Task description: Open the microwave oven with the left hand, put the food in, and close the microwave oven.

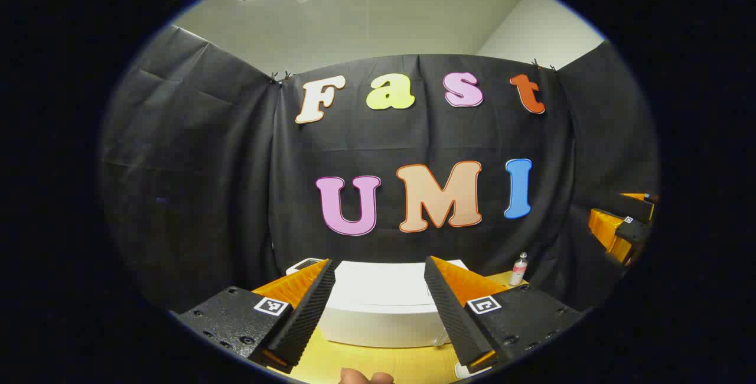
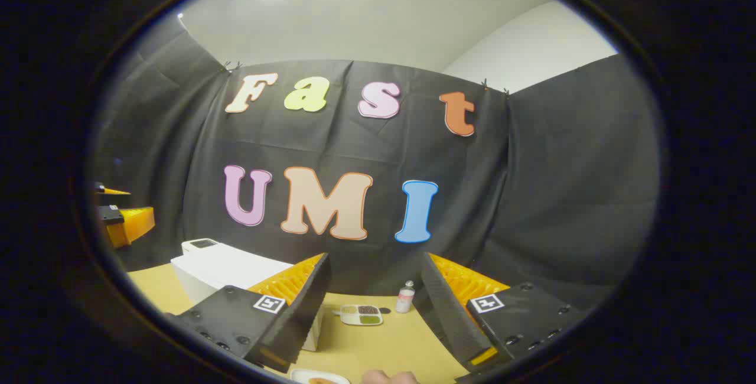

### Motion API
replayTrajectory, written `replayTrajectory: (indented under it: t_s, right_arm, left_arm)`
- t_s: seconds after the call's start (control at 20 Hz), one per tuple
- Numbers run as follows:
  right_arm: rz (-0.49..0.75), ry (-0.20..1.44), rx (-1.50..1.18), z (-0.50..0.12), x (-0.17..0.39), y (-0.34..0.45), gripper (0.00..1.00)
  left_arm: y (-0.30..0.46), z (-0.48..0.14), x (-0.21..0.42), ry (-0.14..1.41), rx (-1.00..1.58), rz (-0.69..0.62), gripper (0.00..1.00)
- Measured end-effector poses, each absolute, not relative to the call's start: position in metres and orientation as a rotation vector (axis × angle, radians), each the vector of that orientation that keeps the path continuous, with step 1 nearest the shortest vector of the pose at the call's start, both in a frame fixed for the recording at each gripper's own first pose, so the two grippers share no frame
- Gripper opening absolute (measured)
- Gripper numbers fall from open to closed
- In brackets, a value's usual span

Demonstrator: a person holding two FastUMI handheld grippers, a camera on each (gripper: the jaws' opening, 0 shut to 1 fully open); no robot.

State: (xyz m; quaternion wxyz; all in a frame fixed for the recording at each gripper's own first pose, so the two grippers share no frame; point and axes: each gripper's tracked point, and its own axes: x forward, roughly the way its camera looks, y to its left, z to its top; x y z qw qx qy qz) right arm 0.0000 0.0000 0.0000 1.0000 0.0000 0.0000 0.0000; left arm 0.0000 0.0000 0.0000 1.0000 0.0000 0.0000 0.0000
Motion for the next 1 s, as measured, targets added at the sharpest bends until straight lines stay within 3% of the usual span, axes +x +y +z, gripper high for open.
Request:
replayTrajectory:
  t_s: [0.65, 1.0]
  right_arm:
    - [0.023, -0.025, 0.002, -0.001, 0.023, 0.001, 0.97]
    - [0.11, -0.039, 0.065, 0.002, 0.033, 0.039, 0.97]
  left_arm:
    - [0.002, 0.001, 0.015, -0.027, 0.022, 0.023, 0.94]
    - [-0.032, -0.01, 0.028, -0.028, -0.045, -0.088, 0.96]
